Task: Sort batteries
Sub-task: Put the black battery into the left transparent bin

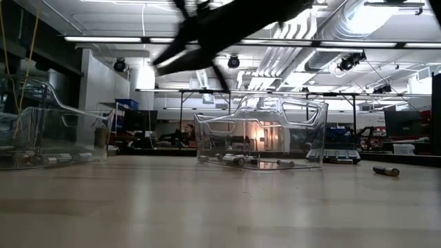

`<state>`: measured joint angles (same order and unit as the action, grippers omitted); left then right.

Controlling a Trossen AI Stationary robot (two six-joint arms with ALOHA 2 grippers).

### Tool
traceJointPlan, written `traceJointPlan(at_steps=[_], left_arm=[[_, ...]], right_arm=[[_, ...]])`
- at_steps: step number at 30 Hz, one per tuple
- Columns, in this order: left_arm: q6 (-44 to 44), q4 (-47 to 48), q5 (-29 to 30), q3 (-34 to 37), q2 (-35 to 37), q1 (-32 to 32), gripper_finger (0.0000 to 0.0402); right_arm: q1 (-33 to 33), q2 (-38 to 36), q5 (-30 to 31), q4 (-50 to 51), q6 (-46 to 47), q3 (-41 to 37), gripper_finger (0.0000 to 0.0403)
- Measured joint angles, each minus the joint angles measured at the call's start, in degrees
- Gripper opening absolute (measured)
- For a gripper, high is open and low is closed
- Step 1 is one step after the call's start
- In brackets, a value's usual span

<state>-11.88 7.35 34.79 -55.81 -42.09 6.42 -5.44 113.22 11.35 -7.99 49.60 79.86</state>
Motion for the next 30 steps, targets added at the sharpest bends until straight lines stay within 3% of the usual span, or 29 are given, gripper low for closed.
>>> traceJointPlan(at_steps=[6, 10, 14, 23, 26, 30], left_arm=[[-0.03, -0.07, 0.00, 0.00, 0.14, 0.00, 0.0225], [-0.05, -0.07, -0.02, 0.00, 0.63, 0.02, 0.0225], [-0.04, -0.10, -0.05, 0.00, 1.47, 0.02, 0.0225], [0.01, 0.10, -0.05, 0.00, 3.32, 0.02, 0.0225], [0.02, 0.48, -0.05, 0.00, 3.56, 0.02, 0.0225], [0.17, 0.72, -0.05, 0.00, 3.72, 0.02, 0.0225]], right_arm=[[2.28, 18.07, -12.11, 0.40, -6.54, 25.26, 0.0031], [3.28, 27.48, -15.50, 5.75, -7.86, 42.06, 0.0037], [4.07, 31.85, -17.41, 16.82, -11.28, 53.35, 0.0069], [6.16, 23.98, -16.84, 28.61, -22.56, 52.82, 0.0182], [5.90, 19.44, -16.63, 43.29, -29.52, 52.82, 0.0199], [2.64, 13.81, -7.56, 67.04, -36.01, 52.82, 0.0199]])
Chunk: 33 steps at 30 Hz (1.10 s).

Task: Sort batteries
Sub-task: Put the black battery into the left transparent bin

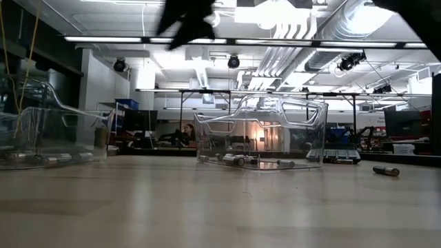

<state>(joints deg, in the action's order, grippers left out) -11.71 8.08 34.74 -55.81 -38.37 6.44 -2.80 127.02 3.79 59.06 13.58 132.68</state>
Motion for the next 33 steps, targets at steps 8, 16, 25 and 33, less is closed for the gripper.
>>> traceJointPlan(at_steps=[8, 16, 25, 33], left_arm=[[1.51, 0.07, 0.04, 0.00, -0.11, -0.04, 0.0225], [2.16, -0.37, 0.20, 0.00, -0.09, -0.04, 0.0225], [1.09, -0.41, 0.26, 0.00, -0.11, -0.04, 0.0225], [0.85, -0.41, 0.44, 0.00, -0.13, -0.04, 0.0225]], right_arm=[[-11.14, -10.05, 7.38, 23.47, 13.49, -15.49, 0.0197], [-24.35, -34.83, 6.35, 18.67, 61.17, -52.39, 0.0197], [-24.88, -46.60, 6.46, -10.06, 91.36, -81.20, 0.0197], [-17.44, -39.61, 7.16, -14.78, 88.62, -86.56, 0.0197]])
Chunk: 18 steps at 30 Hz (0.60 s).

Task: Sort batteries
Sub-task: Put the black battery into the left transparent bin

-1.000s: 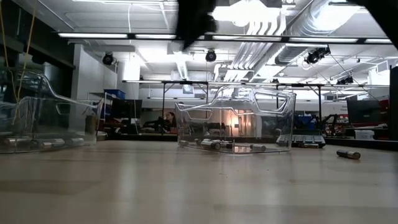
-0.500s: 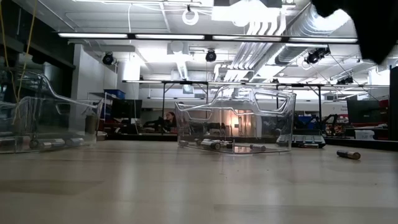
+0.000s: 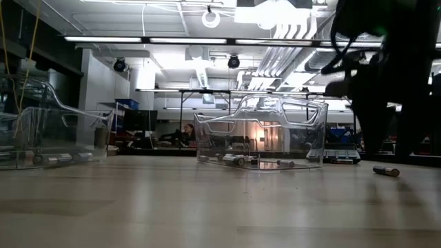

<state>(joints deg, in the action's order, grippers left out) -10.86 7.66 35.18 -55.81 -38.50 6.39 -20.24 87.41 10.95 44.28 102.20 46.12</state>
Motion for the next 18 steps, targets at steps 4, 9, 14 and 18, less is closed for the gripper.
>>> traceJointPlan(at_steps=[4, 9, 14, 18], left_arm=[[-0.02, 0.11, 0.19, 0.00, 0.00, 0.00, 0.0225], [0.00, 0.13, 1.96, 0.00, -0.11, 0.00, 0.0225], [0.05, 0.09, 3.23, 0.00, -0.17, 0.00, 0.0225], [0.05, 0.01, 3.23, 0.00, -0.17, 0.00, 0.0225]], right_arm=[[1.68, 2.95, -0.89, -1.86, -3.64, -0.30, 0.0197], [1.98, 5.57, -1.77, -5.58, -6.28, 0.02, 0.0191], [-0.60, 5.53, -1.61, -1.32, -4.95, 0.21, 0.0084], [-4.19, 1.13, -6.21, 5.56, -4.04, -0.18, 0.0021]])
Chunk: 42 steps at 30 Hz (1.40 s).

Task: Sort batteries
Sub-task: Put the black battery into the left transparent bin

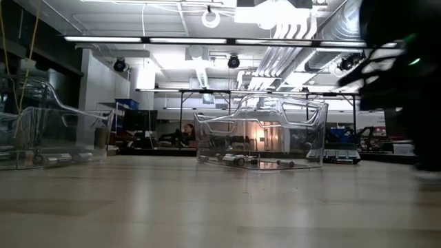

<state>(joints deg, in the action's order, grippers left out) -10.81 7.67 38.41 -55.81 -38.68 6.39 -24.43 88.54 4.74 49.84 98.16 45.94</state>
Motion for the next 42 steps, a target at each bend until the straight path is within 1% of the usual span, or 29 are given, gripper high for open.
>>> traceJointPlan(at_steps=[1, 2, 5, 7, 9, 10, 11, 13, 16, 19, 21, 24, 27, 30, 32, 34, 37, 42], left_arm=[[0.02, -0.09, 0.00, 0.00, 0.00, 0.00, 0.0225], [0.00, -0.19, 0.02, 0.00, 0.02, 0.00, 0.0225], [-0.02, -0.19, 0.02, 0.00, 0.07, 0.00, 0.0225], [0.02, -0.14, 0.00, 0.00, -0.02, 0.00, 0.0225], [-0.02, -0.12, 0.01, 0.00, -0.39, 0.00, 0.0225], [-0.02, -0.12, 0.00, 0.00, -0.42, 0.00, 0.0225], [0.00, -0.10, 0.01, 0.00, -0.49, 0.00, 0.0225], [-0.01, -0.09, 0.00, 0.00, -0.82, 0.00, 0.0225], [-0.02, -0.05, -0.02, 0.00, -1.02, 0.00, 0.0225], [-0.04, 0.01, -0.13, 0.04, -1.09, 0.00, 0.0225], [-0.73, -0.01, -0.12, 0.04, -1.07, 0.00, 0.0225], [-3.28, 0.12, -0.52, 0.04, -1.09, 0.02, 0.0225], [-4.11, 0.12, -1.25, 0.04, -1.07, 0.05, 0.0225], [-4.12, -0.58, -2.26, 0.04, -1.07, 0.04, 0.0225], [-4.11, -1.09, -2.47, 0.04, -1.03, 0.04, 0.0225], [-4.11, -1.31, -3.35, 0.04, -0.69, 0.04, 0.0225], [-4.09, -1.56, -4.32, 0.04, -0.04, 0.04, 0.0225], [-4.11, -1.45, -4.90, 0.04, 1.42, 0.04, 0.0225]], right_arm=[[-0.71, -1.97, -0.66, 1.29, 0.71, 0.01, 0.0023], [-1.38, -3.98, 0.15, 2.06, 1.08, 0.36, 0.0023], [-3.39, -9.71, 7.59, 1.76, 2.02, 2.82, 0.0009], [-3.82, -12.75, 15.59, -2.88, 0.39, 5.11, 0.0008], [-2.23, -13.78, 23.81, -9.79, -3.60, 6.86, 0.0009], [-0.76, -13.72, 25.73, -13.42, -6.99, 7.52, 0.0007], [1.03, -13.18, 26.20, -18.11, -11.44, 8.20, 0.0006], [5.21, -10.55, 24.32, -29.27, -21.64, 9.75, 0.0005], [11.54, -2.89, 18.22, -43.05, -34.85, 13.19, 0.0004], [16.52, 7.66, 10.55, -50.56, -42.69, 20.12, 0.0004], [18.75, 15.24, 5.89, -53.77, -46.81, 26.74, 0.0004], [20.83, 26.53, -0.89, -54.81, -51.35, 38.63, 0.0005], [22.03, 36.50, -5.91, -54.75, -54.89, 51.71, 0.0005], [22.93, 44.65, -9.41, -54.77, -56.63, 64.62, 0.0005], [23.42, 48.79, -10.16, -53.91, -57.00, 71.93, 0.0007], [23.81, 52.00, -10.29, -50.85, -57.10, 78.18, 0.0013], [24.51, 54.62, -12.16, -45.73, -57.71, 84.09, 0.0043], [25.42, 54.53, -12.34, -43.21, -60.23, 86.65, 0.0133]])
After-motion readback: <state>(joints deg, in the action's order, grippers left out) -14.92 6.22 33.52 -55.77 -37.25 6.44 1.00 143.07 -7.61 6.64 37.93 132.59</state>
